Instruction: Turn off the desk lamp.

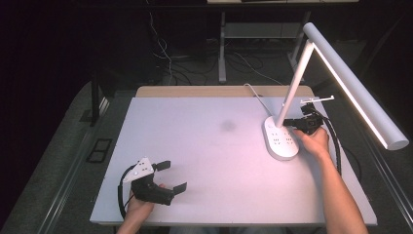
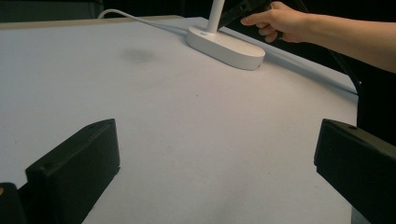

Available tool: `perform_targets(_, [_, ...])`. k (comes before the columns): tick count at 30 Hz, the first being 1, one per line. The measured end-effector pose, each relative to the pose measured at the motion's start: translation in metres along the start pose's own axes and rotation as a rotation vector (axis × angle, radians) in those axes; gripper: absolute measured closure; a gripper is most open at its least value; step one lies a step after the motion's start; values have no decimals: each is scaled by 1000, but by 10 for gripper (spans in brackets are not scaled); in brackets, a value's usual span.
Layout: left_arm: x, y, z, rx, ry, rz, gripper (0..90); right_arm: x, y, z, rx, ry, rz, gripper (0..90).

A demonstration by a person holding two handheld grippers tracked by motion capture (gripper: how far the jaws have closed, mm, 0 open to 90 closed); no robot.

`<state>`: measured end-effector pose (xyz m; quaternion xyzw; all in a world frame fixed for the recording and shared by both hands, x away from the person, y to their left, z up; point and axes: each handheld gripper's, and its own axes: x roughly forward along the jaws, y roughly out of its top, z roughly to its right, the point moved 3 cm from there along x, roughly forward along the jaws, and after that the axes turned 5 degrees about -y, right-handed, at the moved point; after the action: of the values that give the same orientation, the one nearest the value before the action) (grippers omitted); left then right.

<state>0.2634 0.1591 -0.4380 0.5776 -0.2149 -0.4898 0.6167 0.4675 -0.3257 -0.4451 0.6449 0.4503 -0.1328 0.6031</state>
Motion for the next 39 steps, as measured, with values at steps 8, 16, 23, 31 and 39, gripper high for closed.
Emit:
perform_targets(8, [0,0,0,2,-1,-1,0,-1,-1,1,-1,3,-1,900])
perform_targets(16, [0,0,1,2,-3,0,0,0,-3,5,25,31,2,900])
perform_targets(23, [0,0,2,5,-4,-1,0,-1,-5,6,40,40,10,900])
perform_targets(31, [0,0,0,3,-3,-2,0,-3,-3,3,16,21,10,900])
perform_targets(39, [-2,0,1,-1,-3,3,0,-12,-1,0,14,6,24,900])
